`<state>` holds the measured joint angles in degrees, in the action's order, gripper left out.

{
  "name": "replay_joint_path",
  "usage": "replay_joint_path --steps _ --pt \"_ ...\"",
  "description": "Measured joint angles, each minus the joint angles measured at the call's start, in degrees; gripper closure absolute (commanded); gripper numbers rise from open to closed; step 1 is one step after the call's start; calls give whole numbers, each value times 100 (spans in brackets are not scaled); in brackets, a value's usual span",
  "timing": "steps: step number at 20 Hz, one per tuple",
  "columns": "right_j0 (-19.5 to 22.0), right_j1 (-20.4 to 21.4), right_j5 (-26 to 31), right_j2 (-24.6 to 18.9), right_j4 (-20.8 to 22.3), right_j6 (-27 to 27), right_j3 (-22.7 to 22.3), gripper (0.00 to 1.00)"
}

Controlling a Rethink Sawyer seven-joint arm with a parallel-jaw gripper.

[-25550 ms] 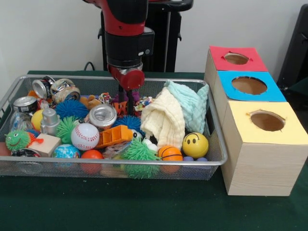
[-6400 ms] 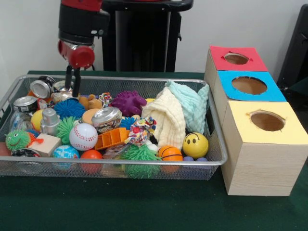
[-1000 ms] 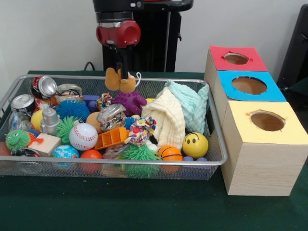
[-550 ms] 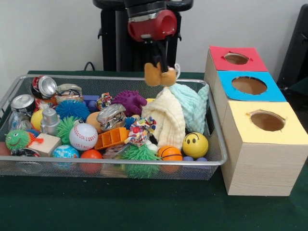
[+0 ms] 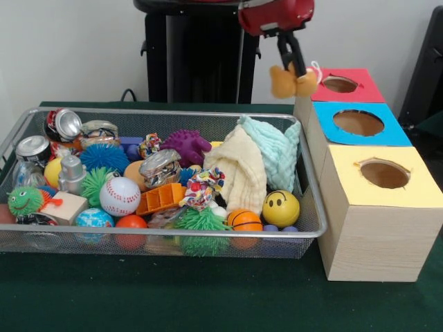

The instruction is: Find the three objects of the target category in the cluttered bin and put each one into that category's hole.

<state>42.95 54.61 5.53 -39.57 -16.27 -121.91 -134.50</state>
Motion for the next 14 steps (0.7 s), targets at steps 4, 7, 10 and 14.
replay_joint_path --steps 4,7,10,14 --pt "8 91 27 -380 -270 0 -159 100" --pt "71 73 27 -720 -424 0 -294 100" --pt "131 25 26 -958 -493 -1 -379 100" --pt "290 -173 26 -1461 -601 -71 -635 100"
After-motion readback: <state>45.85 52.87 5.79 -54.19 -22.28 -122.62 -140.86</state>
